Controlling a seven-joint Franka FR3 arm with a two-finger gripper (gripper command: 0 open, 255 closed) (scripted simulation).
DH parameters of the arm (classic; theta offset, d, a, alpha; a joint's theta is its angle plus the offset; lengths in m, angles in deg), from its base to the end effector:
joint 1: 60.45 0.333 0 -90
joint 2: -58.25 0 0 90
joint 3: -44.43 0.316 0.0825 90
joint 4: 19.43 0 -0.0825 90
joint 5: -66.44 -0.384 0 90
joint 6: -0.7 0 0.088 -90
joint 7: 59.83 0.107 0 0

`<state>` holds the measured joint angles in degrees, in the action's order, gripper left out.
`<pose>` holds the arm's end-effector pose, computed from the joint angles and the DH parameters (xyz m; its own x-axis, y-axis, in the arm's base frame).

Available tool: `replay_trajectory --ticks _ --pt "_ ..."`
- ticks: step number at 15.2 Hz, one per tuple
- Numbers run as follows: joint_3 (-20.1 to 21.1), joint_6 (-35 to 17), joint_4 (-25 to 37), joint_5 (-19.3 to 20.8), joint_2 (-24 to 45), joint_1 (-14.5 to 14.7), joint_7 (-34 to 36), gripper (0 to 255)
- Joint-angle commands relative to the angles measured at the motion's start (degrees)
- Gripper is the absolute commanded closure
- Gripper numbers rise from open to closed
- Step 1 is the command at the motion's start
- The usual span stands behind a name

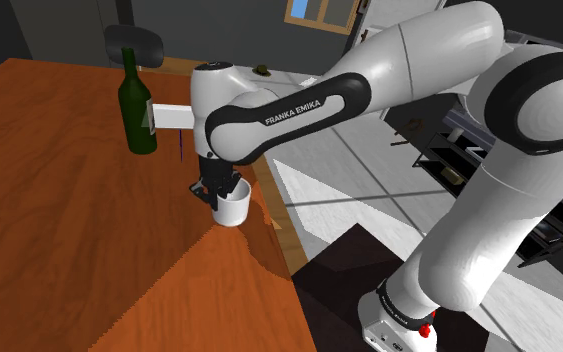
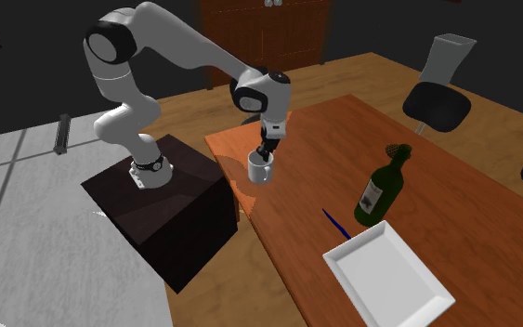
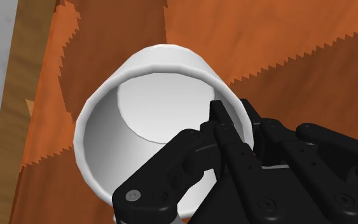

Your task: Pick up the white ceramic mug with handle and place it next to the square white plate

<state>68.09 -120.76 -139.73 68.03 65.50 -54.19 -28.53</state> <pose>0.4808 0.2719 0.3574 0.9953 -0.0101 -0.0959 -0.0078 -0.9997 0.0250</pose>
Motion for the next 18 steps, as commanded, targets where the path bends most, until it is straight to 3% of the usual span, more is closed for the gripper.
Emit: replay_trajectory --ticks 1,18 --pt "0.0 1.5 0.8 -0.4 -0.8 -0.1 -0.3 255" --pt "0.1 14.0 8.7 -2.6 -5.8 -0.5 -1.6 255"
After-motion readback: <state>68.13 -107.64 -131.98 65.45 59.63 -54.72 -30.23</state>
